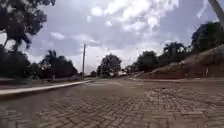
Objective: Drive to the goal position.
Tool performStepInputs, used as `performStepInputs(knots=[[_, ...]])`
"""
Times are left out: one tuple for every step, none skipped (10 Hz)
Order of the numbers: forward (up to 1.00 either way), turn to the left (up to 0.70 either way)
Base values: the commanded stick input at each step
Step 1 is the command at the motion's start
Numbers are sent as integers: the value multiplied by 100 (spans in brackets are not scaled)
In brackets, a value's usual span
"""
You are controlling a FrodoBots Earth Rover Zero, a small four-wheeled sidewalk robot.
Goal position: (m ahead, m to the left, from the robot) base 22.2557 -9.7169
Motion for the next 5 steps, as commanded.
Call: performStepInputs(knots=[[70, 0], [70, 0], [70, 0], [70, 0], [70, 0]])
